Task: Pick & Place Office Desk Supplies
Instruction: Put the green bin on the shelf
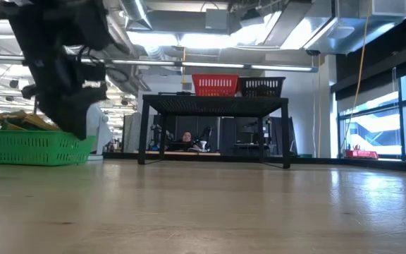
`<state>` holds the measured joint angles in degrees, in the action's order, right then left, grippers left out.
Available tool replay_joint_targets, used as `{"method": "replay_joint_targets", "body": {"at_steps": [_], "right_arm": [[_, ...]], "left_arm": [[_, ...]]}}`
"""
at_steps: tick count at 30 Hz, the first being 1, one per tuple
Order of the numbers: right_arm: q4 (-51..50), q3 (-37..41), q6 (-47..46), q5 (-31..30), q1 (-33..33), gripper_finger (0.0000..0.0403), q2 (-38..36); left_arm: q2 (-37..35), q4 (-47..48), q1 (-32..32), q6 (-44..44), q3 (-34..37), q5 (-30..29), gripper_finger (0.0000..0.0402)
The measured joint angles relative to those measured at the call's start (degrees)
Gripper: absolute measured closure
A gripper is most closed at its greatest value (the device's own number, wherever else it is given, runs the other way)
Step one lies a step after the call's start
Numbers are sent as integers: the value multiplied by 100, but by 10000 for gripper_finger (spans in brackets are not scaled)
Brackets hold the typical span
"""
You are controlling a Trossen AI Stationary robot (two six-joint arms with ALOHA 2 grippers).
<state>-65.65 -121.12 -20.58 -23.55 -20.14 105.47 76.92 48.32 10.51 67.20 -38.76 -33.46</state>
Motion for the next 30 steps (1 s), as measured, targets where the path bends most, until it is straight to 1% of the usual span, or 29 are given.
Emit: {"method": "replay_joint_targets", "body": {"at_steps": [6, 10, 13, 18, 20, 25, 30], "right_arm": [[-2, 0, 2, 0, 0, 280, 0], [0, 0, 4, 0, 0, 280, 0], [-1, 0, 6, 0, 0, 280, 0], [-2, 0, 20, 0, 0, 280, 2], [-2, 0, 33, 0, 0, 280, 2], [-2, 0, 46, 0, 0, 280, 2], [-4, 0, 48, 0, 0, 280, 4]], "left_arm": [[338, -324, -128, -333, 67, 366, 248], [536, -536, -124, -665, 70, 541, 263], [605, -665, -94, -934, 72, 667, 293], [588, -665, 43, -1034, 72, 848, 373], [577, -682, 132, -1010, 72, 976, 393], [575, -792, 518, -947, 65, 1236, 399], [578, -850, 1235, -870, -110, 1425, 399]]}}
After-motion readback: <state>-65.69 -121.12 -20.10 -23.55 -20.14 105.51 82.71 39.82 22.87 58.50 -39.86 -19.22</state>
